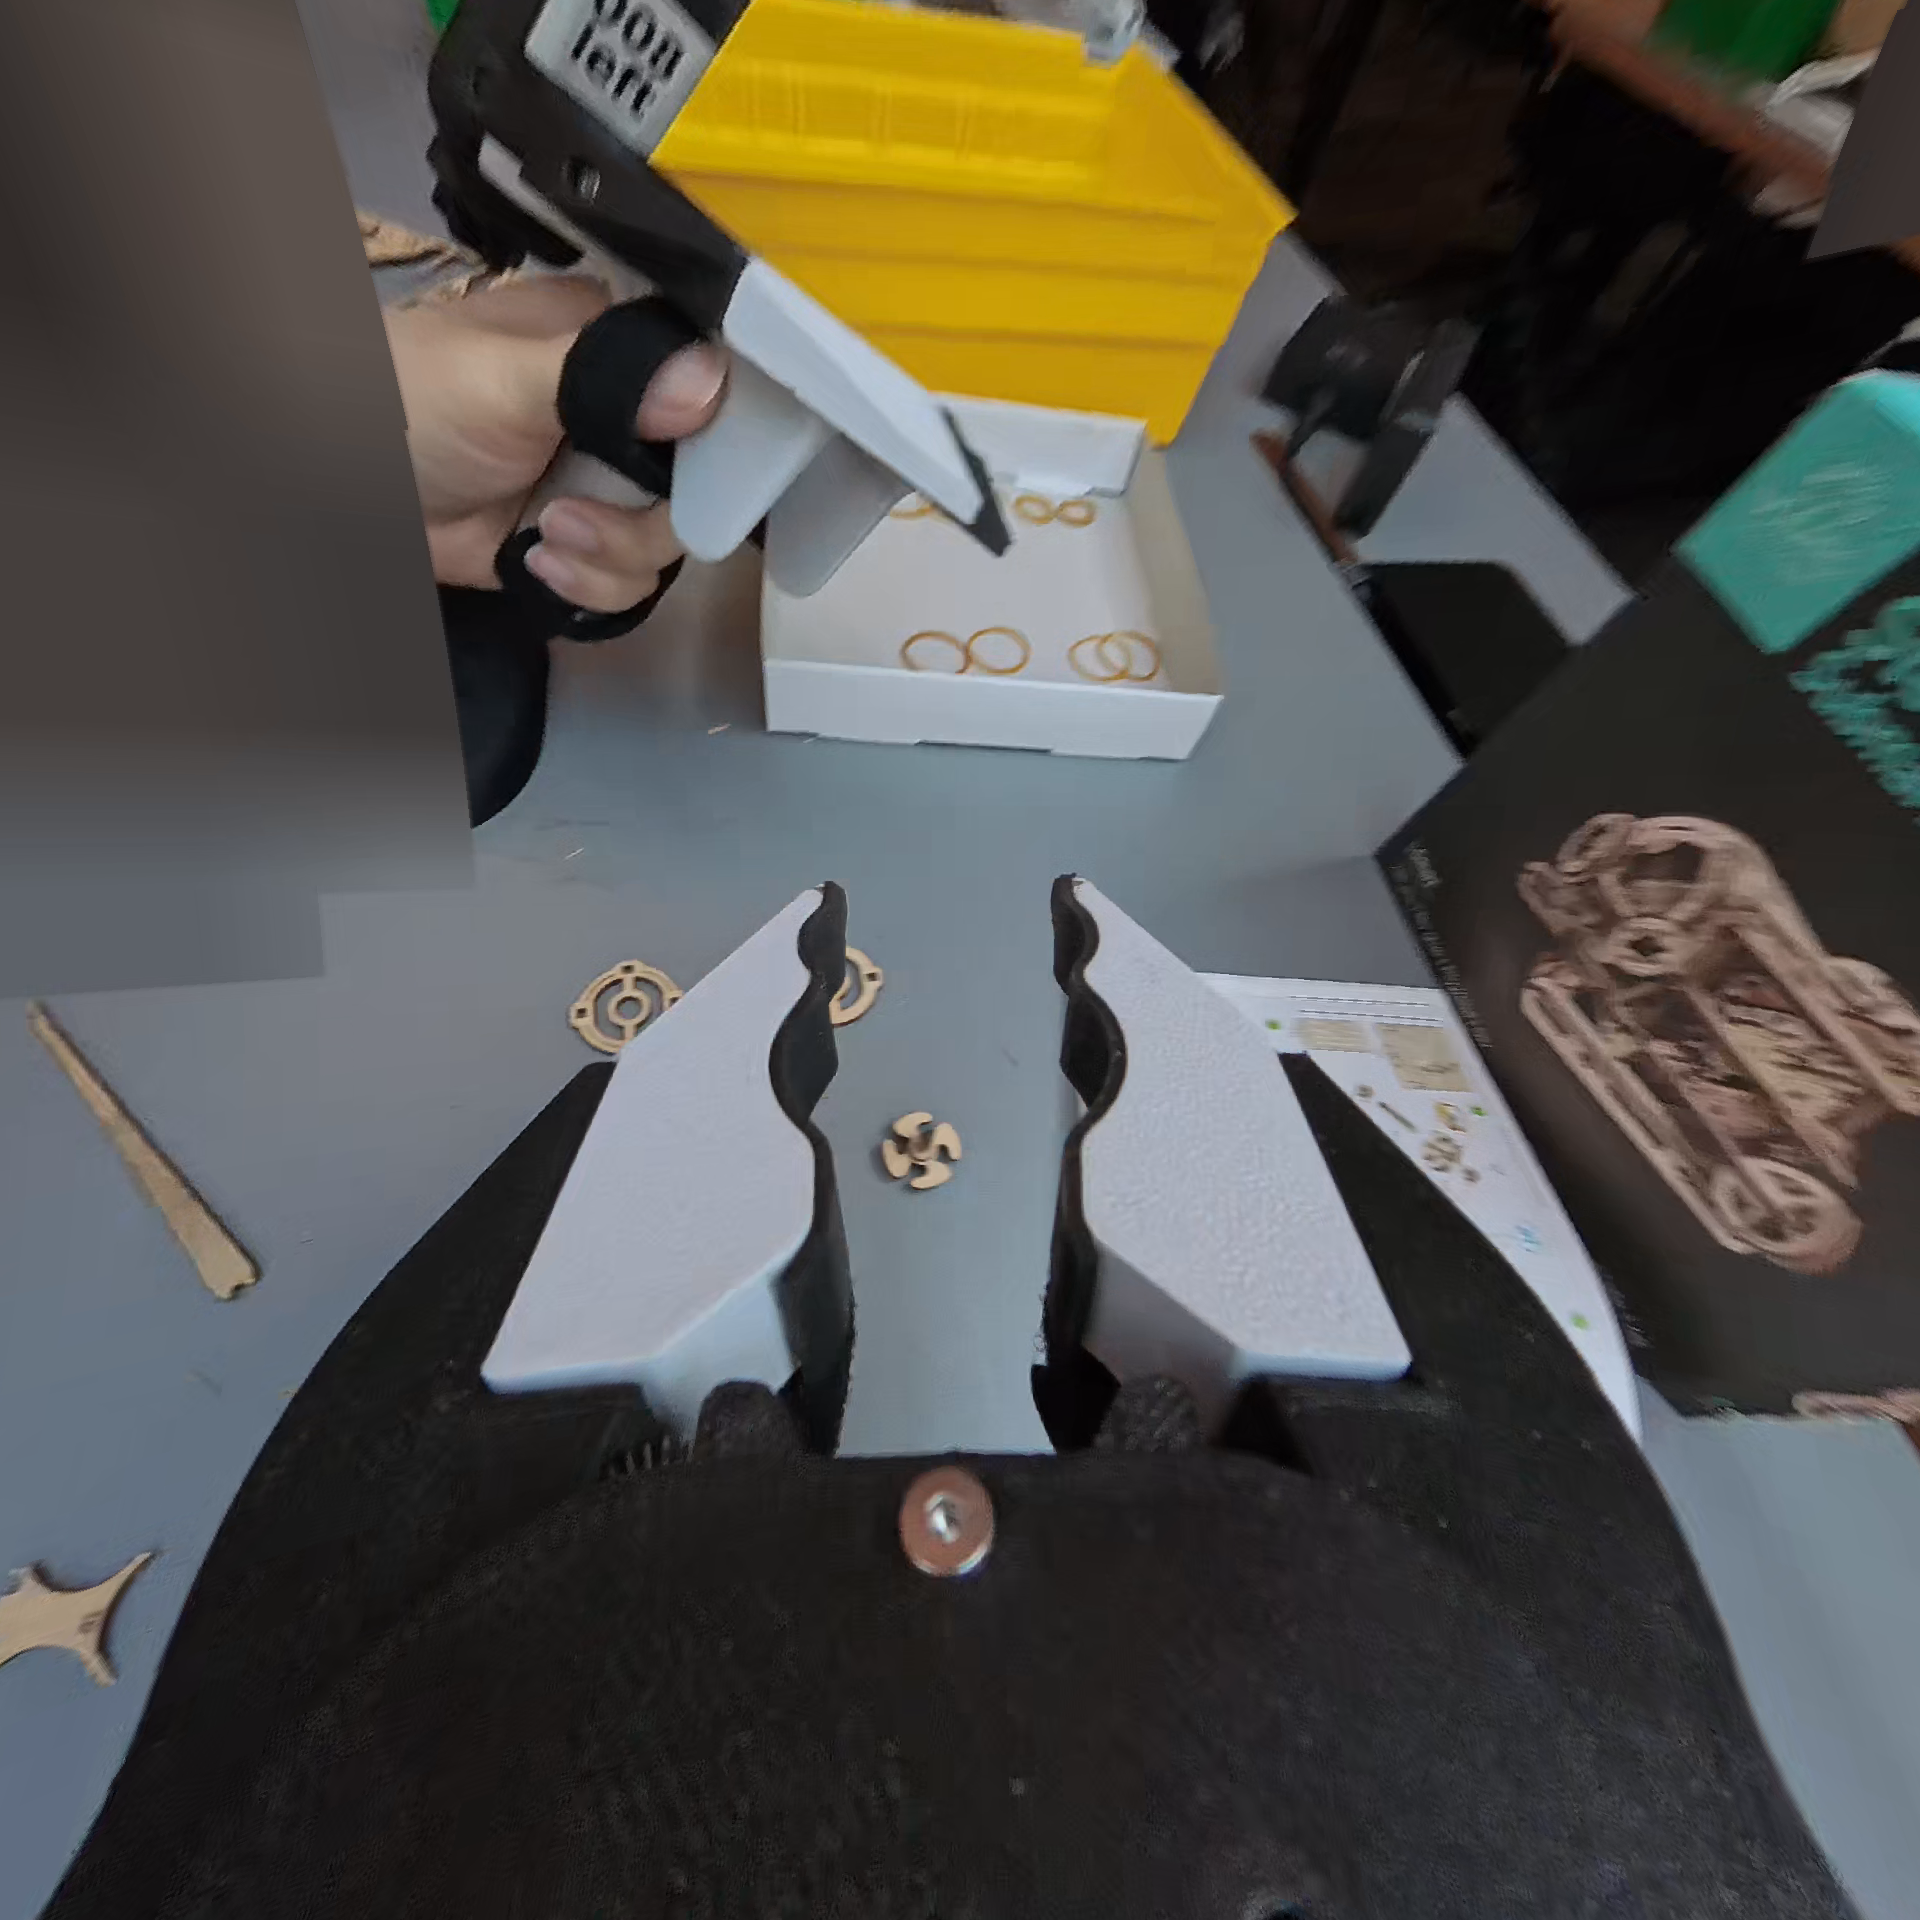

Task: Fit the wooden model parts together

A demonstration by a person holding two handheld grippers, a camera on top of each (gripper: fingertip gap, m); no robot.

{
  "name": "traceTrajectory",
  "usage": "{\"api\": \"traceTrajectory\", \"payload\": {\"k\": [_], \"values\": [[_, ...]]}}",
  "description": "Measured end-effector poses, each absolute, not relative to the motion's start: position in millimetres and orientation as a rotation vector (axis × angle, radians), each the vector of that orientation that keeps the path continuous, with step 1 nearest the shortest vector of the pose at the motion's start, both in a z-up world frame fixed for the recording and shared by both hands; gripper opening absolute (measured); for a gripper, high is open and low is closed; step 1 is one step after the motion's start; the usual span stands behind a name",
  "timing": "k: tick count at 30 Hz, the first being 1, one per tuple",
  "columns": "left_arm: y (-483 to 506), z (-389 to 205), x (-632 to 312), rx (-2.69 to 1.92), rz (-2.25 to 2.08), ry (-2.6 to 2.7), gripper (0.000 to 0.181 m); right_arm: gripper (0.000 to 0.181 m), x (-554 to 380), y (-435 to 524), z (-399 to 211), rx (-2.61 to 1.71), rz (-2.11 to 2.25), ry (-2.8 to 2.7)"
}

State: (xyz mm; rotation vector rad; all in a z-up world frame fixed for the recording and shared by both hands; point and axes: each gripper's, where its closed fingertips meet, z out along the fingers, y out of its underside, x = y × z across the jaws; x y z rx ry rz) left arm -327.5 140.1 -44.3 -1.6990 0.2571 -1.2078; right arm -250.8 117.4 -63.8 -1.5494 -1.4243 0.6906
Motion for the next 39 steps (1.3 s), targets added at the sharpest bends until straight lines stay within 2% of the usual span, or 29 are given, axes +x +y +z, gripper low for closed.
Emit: {"api": "traceTrajectory", "payload": {"k": [4,8,17,27,39], "values": [[142,-33,-336,-1.620,-1.146,0.250,0.018,0.052,-175,157,-20,-1.364,0.452,-1.054],[142,-25,-341,-1.567,-1.055,0.269,0.023,0.042,-124,170,-21,-1.311,0.221,-0.855],[136,-15,-339,-1.506,-0.881,0.354,0.026,0.042,-139,171,-42,-1.334,0.263,-0.902],[136,-16,-338,-1.512,-0.897,0.350,0.025,0.032,-138,172,-49,-1.388,0.359,-0.893],[138,-18,-339,-1.521,-0.903,0.340,0.025,0.029,-138,175,-56,-1.423,0.388,-0.897]]}}
